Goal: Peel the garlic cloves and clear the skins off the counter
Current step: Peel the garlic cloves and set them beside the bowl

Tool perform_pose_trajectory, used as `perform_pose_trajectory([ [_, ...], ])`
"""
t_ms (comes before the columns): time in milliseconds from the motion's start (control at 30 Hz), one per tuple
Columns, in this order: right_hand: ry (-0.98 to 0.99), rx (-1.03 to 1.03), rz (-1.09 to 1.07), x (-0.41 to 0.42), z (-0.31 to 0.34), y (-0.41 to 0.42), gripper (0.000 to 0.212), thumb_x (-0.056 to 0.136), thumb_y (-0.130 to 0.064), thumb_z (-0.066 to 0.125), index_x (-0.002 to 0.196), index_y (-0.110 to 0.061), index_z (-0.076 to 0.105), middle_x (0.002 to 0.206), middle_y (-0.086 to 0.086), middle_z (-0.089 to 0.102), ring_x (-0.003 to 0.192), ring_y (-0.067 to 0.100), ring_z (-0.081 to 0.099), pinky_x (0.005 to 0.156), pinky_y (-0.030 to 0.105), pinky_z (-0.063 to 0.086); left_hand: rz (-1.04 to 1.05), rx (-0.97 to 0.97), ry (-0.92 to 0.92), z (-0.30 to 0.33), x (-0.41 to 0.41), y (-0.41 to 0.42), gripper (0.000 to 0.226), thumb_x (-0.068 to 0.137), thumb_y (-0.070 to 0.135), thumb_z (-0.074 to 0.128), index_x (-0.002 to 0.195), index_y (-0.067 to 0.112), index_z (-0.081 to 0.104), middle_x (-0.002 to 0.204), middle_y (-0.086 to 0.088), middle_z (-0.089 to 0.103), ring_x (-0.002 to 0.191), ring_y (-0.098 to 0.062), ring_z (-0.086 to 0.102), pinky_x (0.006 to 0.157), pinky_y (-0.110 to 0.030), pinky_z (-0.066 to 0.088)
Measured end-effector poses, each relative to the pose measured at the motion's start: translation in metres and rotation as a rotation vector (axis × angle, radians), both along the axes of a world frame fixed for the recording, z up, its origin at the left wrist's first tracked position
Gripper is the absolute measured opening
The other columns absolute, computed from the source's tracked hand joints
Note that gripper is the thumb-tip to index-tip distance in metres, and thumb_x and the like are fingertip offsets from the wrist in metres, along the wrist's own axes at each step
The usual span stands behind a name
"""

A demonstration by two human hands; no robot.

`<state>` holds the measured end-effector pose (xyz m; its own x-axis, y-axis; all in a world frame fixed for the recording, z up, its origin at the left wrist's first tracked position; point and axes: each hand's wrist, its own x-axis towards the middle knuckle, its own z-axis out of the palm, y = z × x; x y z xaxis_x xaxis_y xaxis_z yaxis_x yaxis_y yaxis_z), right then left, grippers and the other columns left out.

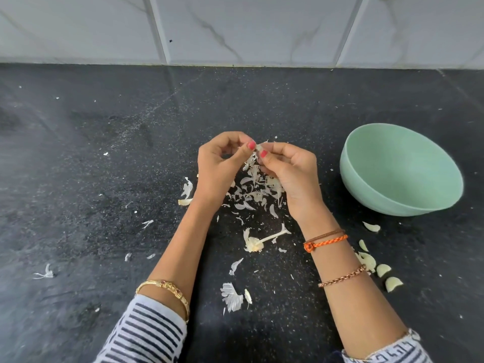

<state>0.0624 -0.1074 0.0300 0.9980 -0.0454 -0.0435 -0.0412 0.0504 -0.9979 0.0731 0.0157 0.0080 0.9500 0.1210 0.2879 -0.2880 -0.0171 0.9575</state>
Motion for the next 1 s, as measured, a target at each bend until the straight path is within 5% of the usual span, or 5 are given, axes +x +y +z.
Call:
perform_pose_trajectory([
  [433,0.109,0.159,0.121,0.0005,0.003,-0.0033,0.014,0.084,-0.001,0.062,0.079,-0.014,0.065,0.06,-0.008,0.067,0.061,0.001,0.061,0.064,0.016,0.052,-0.078,0.082,-0.065,0.0014,-0.0015,-0.0041,0.017,0.088,0.004,0.058,0.079,0.019,0.058,0.076,0.003,0.06,0.069,0.003,0.056,0.068,-0.013,0.045],
  [1000,0.172,0.258,0.195,0.0026,0.0039,-0.0079,0.014,0.083,0.003,0.06,0.076,-0.008,0.064,0.057,-0.004,0.064,0.054,0.002,0.059,0.055,0.014,0.05,-0.017,0.075,-0.13,-0.0027,0.0009,-0.0009,0.014,0.082,0.01,0.067,0.075,0.022,0.063,0.069,0.017,0.066,0.07,-0.003,0.06,0.069,-0.023,0.05],
])
